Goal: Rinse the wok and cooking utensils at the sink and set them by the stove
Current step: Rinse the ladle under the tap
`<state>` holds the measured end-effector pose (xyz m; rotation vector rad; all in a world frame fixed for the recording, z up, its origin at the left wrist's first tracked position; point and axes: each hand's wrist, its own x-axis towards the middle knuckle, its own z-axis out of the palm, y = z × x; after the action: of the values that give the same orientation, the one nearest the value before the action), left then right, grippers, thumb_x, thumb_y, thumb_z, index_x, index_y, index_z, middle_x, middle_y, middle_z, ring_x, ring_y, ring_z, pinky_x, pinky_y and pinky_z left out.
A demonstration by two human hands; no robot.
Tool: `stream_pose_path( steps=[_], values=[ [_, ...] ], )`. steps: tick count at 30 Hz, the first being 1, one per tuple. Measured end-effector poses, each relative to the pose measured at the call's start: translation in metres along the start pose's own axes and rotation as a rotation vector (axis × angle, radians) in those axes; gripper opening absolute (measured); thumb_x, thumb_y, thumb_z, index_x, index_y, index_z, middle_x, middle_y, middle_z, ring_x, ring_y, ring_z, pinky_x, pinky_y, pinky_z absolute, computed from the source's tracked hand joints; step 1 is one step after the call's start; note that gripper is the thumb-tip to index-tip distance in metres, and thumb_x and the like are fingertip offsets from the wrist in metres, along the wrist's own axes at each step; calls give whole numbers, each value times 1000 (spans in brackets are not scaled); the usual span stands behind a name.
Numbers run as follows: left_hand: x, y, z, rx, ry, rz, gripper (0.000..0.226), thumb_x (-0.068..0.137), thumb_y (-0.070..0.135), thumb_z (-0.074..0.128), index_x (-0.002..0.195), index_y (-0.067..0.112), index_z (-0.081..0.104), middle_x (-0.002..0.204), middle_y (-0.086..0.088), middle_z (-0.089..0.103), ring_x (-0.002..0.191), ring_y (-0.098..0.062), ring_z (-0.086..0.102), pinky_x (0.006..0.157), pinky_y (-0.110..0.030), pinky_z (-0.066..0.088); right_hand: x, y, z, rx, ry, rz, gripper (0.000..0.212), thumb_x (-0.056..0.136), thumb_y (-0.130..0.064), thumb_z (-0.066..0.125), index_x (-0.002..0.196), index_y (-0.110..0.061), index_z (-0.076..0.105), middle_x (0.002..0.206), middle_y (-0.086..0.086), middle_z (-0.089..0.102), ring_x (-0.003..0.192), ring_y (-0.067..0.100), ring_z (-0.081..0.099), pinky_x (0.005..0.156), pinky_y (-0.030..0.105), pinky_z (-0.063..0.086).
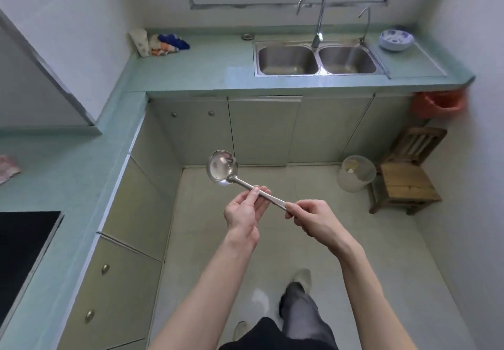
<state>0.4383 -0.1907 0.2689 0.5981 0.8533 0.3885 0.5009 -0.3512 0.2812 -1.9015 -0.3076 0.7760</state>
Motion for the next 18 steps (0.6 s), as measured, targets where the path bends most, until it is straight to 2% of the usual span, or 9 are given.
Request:
stream_pose_path(
  steps=[8,12,18],
  values=[
    [87,-23,108,35,-15,-38,22,96,-1,68,115,-11,62,103,-24,76,96,-31,76,79,-35,64,102,1,-88,49,40,51,37,100,-42,67,80,-12,77,62,-5,50,54,11,39,50,18,34],
    [125,-34,178,27,-13,-46,23,95,-1,68,115,-10,61,98,-23,77,93,-32,77,78,-35,65,156,-7,-149,57,46,65,38,99,-44,68,81,-12,76,62,-5,49,57,13,38,51,20,34],
    [172,-45,278,3,-21,-6,34,96,-1,67,124,-17,58,106,-25,75,95,-32,76,77,-34,64,227,-31,-232,57,66,27,36,100,-41,68,80,-11,76,60,-5,48,54,12,37,50,19,33]
  ],
)
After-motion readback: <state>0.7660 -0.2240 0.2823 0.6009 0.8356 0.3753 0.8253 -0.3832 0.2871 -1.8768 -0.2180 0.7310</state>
